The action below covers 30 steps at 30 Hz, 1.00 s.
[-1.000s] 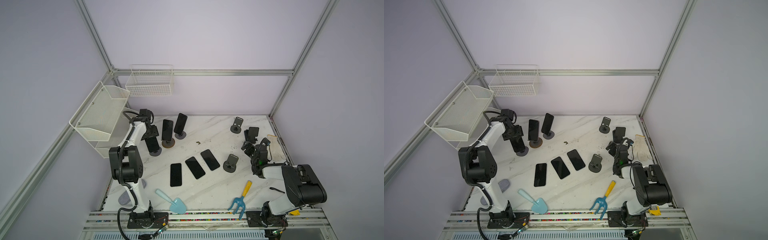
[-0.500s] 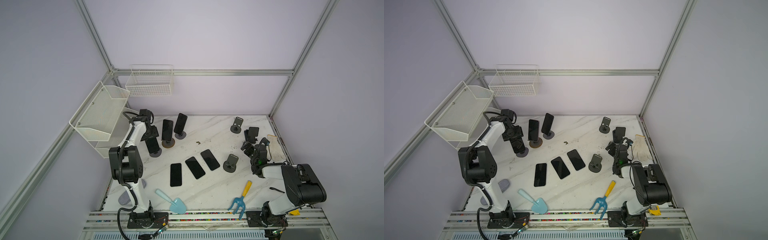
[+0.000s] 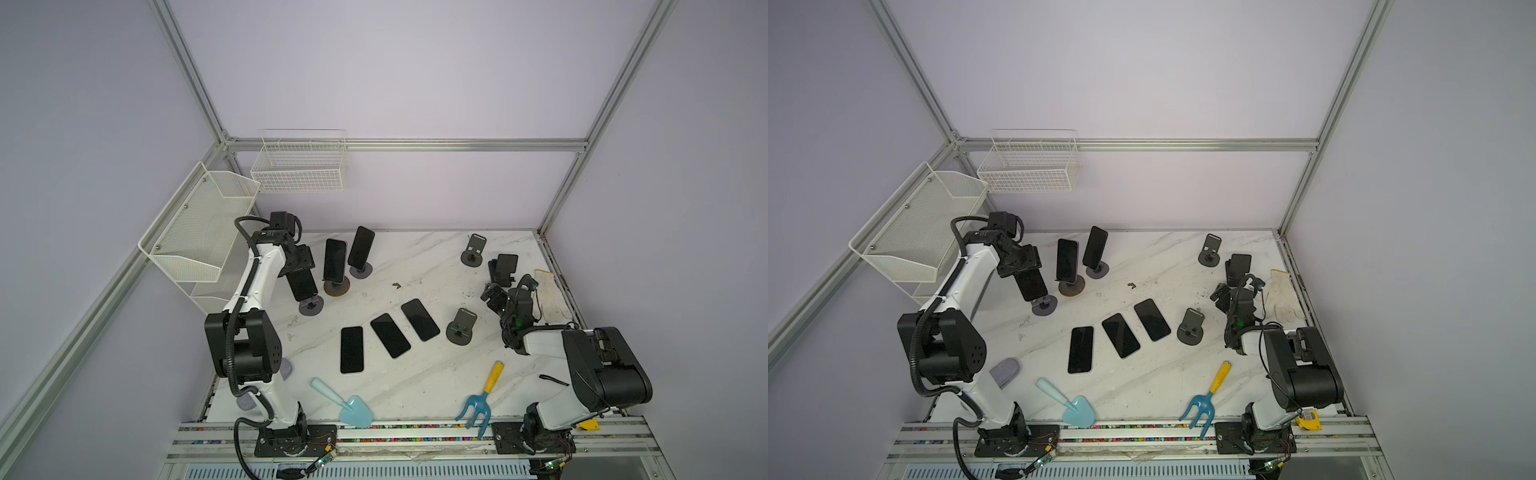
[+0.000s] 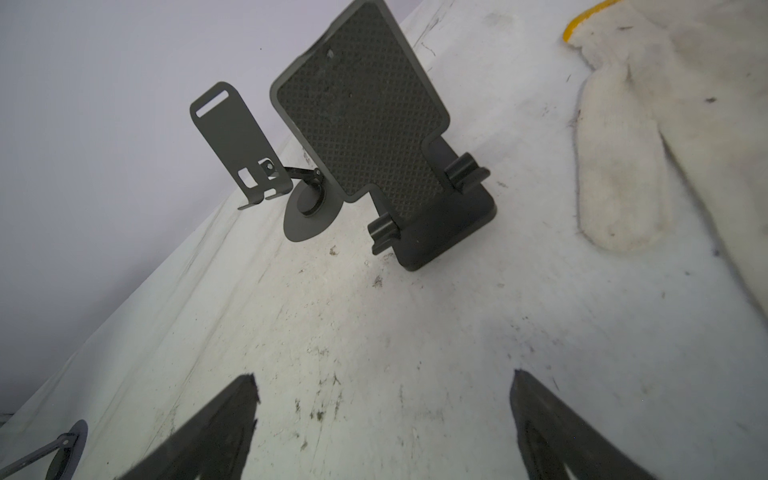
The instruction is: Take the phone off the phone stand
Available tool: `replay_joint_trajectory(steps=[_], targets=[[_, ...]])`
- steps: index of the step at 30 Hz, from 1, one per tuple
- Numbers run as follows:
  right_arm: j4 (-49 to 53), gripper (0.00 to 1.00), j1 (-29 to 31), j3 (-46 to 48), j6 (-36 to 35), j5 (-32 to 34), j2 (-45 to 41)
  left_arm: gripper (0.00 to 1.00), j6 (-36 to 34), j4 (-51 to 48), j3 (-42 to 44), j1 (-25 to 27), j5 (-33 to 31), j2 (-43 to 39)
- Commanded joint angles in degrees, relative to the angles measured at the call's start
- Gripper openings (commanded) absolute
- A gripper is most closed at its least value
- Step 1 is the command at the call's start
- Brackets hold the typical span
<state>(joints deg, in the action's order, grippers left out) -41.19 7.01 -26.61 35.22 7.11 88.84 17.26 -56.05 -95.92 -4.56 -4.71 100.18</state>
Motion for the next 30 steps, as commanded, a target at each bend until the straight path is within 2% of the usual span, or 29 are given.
replay_joint_trajectory(steps=[1, 7, 12, 18, 21, 26, 30], targets=[[0.7, 0.96, 0.5, -1.1, -0.6, 1.5, 0.6, 0.67, -1.3, 0.5, -2.2, -0.5, 3.7, -4.3], [0.8, 0.96, 0.5, -1.2, -0.6, 1.8, 0.6, 0.64, 2.9, 2.0, 3.8, -0.3, 11.1, -9.3], [0.8, 0.96, 0.6, -1.0, -0.6, 1.8, 0.4, 0.63, 3.3, 2.7, 7.3, 2.0, 13.9, -13.1], [1.0, 0.96, 0.6, -1.0, -0.6, 1.8, 0.4, 0.64, 3.5, 3.1, 8.8, 6.9, 11.9, -16.0], [1.0, 0.96, 0.6, -1.0, -0.6, 1.8, 0.4, 0.64, 3.6, 3.7, 8.6, 11.3, 9.6, -15.8], [0.9, 0.96, 0.6, -0.9, -0.6, 1.8, 0.2, 0.63, 3.1, 4.4, 6.1, 18.4, 5.7, -12.7], [0.7, 0.96, 0.7, -0.8, -0.7, 1.9, 0.2, 0.64, 2.9, 4.6, 3.4, 22.1, 3.9, -8.7]])
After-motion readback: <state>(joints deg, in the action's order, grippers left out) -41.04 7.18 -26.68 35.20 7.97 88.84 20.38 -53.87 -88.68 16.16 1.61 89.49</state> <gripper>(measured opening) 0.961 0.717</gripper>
